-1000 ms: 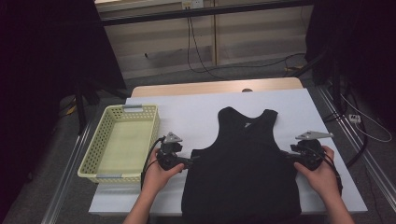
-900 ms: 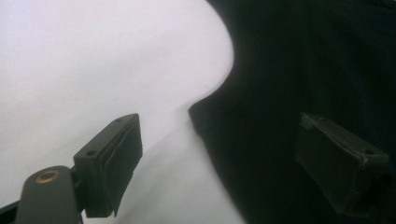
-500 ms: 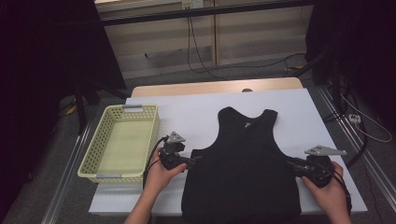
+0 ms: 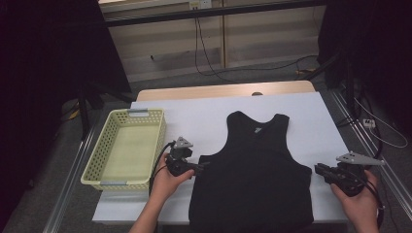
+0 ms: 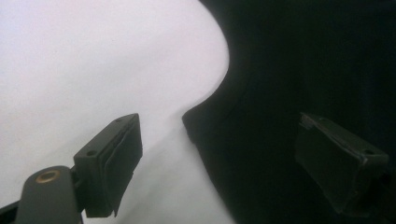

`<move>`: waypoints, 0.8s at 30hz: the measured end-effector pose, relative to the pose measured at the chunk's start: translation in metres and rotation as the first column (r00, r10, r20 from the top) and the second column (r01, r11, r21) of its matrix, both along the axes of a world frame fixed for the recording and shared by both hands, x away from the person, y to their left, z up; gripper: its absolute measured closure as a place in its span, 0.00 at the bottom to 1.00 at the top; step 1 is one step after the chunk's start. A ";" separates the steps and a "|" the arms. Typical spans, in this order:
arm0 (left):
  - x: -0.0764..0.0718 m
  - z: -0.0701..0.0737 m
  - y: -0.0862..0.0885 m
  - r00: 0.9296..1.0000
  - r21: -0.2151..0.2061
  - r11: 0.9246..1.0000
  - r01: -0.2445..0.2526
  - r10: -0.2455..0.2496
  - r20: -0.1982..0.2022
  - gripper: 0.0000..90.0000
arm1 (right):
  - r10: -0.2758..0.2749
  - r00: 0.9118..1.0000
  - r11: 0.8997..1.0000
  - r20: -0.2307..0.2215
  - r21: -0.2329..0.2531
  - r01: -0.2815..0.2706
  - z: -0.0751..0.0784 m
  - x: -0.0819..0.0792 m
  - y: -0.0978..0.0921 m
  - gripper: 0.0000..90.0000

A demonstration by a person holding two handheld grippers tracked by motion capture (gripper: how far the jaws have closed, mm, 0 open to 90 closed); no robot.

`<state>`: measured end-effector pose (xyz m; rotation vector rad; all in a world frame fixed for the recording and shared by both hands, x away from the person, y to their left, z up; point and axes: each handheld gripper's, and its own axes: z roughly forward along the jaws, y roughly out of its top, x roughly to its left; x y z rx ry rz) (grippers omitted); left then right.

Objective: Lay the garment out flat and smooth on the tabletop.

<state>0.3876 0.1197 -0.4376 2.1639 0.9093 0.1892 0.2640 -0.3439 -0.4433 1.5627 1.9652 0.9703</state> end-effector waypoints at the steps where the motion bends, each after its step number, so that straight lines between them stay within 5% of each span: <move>1: 0.000 0.000 0.000 1.000 -0.003 1.000 -0.004 0.004 -0.001 0.18 | 0.000 1.000 1.000 0.000 0.015 0.000 0.000 0.001 0.002 0.80; 4: 0.001 -0.001 0.001 1.000 -0.002 1.000 -0.004 0.004 -0.001 0.18 | 0.002 1.000 1.000 -0.009 0.021 -0.002 -0.001 0.006 0.008 0.70; 8: 0.001 -0.001 0.002 1.000 0.001 1.000 -0.012 0.012 0.001 0.18 | 0.021 0.998 1.000 -0.055 0.021 -0.020 -0.010 0.011 0.017 0.69; 12: 0.001 -0.001 0.001 1.000 -0.001 1.000 -0.007 0.007 0.000 0.18 | 0.048 0.997 0.999 -0.062 -0.001 -0.048 -0.010 0.011 0.028 0.81; 13: 0.001 -0.001 0.001 1.000 -0.002 1.000 -0.008 0.008 -0.001 0.18 | 0.077 0.995 0.997 -0.068 0.012 -0.076 -0.009 0.012 0.030 0.94; 16: 0.001 0.000 0.001 1.000 -0.008 1.000 -0.008 0.008 -0.002 0.18 | 0.093 0.993 0.996 -0.066 0.018 -0.092 -0.009 0.013 0.032 0.94; 21: 0.000 -0.001 0.002 1.000 -0.004 1.000 -0.001 0.001 -0.011 0.18 | 0.009 1.000 1.000 -0.013 -0.010 -0.009 0.002 0.008 0.009 0.96; 24: 0.002 -0.001 0.003 1.000 -0.017 1.000 -0.014 0.013 -0.011 0.18 | -0.019 1.000 0.999 -0.025 -0.030 0.018 0.000 0.007 -0.002 0.97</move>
